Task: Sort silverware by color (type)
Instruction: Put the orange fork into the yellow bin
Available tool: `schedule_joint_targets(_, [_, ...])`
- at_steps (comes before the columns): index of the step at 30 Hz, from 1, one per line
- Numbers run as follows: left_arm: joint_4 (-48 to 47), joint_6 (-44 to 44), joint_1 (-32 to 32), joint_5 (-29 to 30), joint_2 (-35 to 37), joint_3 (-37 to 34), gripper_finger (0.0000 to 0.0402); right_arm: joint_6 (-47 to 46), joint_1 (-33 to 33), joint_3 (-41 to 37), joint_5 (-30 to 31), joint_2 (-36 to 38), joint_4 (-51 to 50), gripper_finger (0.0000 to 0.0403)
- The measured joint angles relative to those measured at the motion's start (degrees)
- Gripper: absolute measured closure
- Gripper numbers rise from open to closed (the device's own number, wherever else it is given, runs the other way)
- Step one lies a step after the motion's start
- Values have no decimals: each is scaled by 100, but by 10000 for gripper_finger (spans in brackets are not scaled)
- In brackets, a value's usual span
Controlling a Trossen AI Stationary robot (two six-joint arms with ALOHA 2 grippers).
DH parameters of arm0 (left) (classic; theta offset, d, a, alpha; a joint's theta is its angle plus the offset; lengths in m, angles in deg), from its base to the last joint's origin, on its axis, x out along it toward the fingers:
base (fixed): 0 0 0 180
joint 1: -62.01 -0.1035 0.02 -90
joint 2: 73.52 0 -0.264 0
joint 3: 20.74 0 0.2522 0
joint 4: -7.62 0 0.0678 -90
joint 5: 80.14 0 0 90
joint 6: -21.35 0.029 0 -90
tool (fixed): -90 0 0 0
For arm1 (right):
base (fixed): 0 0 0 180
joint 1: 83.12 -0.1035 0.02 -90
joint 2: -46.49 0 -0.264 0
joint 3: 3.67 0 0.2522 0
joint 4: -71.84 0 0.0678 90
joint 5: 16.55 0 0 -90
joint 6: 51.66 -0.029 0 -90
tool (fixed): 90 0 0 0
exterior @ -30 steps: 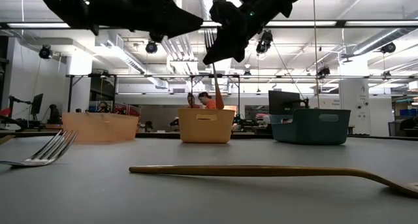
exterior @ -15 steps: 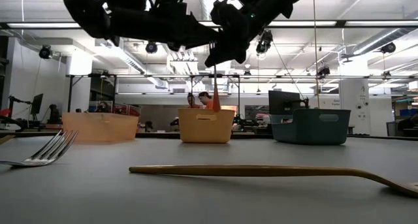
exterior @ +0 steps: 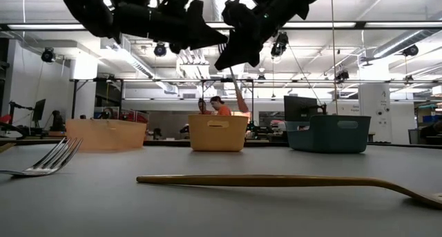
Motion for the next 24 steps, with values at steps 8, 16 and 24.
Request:
schedule_joint_targets(8, [-308, -383, -3, 364, 331, -10, 400, -142, 0, 15, 9, -2, 37, 258])
schedule_joint_targets(16, [-1198, -715, 79, 1194, 887, -12, 401, -381, 8, 109, 968, 9, 84, 215])
schedule_joint_targets(24, [-2387, -577, 230, 1180, 1316, -12, 401, -787, -48, 15, 1021, 11, -38, 223])
